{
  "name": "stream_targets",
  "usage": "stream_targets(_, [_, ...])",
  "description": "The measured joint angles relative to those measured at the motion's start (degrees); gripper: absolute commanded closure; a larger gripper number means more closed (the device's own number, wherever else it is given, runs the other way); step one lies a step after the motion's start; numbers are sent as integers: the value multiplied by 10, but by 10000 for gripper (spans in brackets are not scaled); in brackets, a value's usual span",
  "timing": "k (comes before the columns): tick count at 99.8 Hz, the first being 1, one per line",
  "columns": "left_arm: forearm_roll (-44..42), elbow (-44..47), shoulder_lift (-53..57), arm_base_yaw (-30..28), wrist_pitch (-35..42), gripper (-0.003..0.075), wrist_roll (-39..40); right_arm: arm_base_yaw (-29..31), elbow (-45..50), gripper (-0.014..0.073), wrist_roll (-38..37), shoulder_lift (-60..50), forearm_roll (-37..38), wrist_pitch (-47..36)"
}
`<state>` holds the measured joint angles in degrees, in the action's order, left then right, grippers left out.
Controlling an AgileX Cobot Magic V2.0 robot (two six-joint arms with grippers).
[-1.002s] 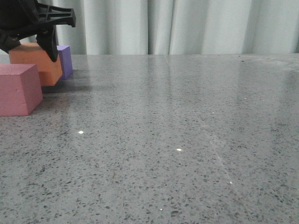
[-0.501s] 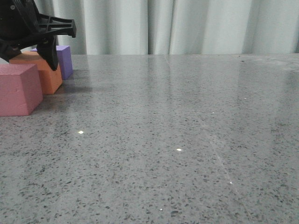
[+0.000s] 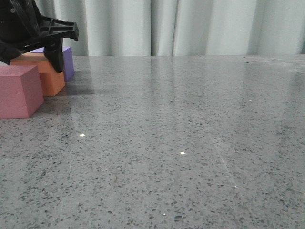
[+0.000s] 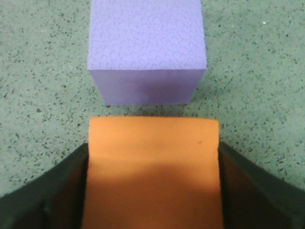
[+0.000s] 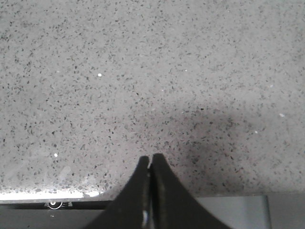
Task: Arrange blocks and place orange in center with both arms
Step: 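Lower the orange cube between the purple and pink cubes, release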
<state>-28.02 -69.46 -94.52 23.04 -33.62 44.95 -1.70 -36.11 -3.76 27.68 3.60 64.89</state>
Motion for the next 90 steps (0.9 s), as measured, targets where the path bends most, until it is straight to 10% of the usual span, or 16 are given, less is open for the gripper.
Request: stream_targets(90, [6,-40,139,0,-78,146,-43,0,0,661,0,0,0,-1])
